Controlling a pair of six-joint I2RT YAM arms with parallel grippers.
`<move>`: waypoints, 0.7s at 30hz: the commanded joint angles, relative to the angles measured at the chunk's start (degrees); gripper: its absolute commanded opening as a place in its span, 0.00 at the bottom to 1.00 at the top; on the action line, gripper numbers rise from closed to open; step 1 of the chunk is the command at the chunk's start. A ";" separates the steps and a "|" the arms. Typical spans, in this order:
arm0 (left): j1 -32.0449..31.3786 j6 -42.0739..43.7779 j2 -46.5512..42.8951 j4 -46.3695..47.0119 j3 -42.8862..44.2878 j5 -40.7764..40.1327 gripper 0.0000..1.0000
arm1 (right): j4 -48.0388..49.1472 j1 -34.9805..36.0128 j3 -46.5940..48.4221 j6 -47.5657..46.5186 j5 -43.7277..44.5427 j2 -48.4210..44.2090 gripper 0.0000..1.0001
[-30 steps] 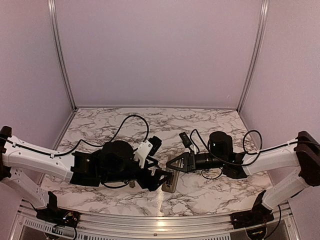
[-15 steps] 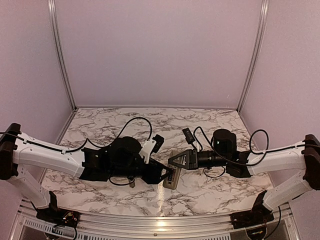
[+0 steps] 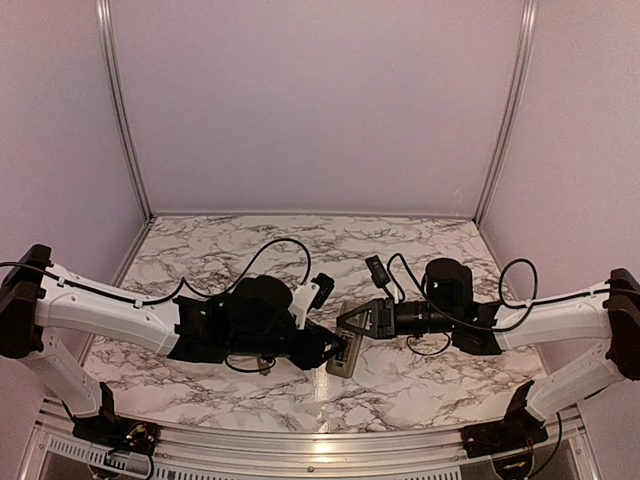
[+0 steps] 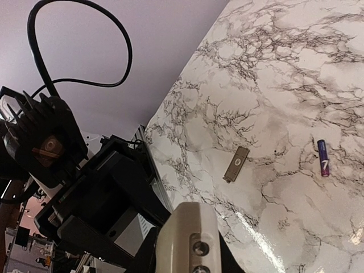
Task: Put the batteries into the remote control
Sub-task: Press the battery in the battery compartment, then pick up the battery from the center of the board.
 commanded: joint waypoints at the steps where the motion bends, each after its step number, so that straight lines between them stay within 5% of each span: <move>1: 1.13 0.92 1.31 -3.01 1.74 -1.32 0.36 | 0.48 0.26 2.27 -0.10 -0.84 -0.58 0.00; 10: 4.71 13.54 -5.40 -7.31 0.13 -0.53 0.98 | -2.91 -9.10 -1.32 -1.66 -2.82 -3.44 0.00; 13: 7.63 16.44 -3.98 -13.23 1.69 -1.73 0.99 | -5.91 -11.50 -1.48 -4.43 -2.49 -4.98 0.00; 21: 10.34 2.52 5.60 -20.02 10.52 -9.94 0.84 | -6.63 -16.11 -2.88 -7.34 -4.58 -7.17 0.00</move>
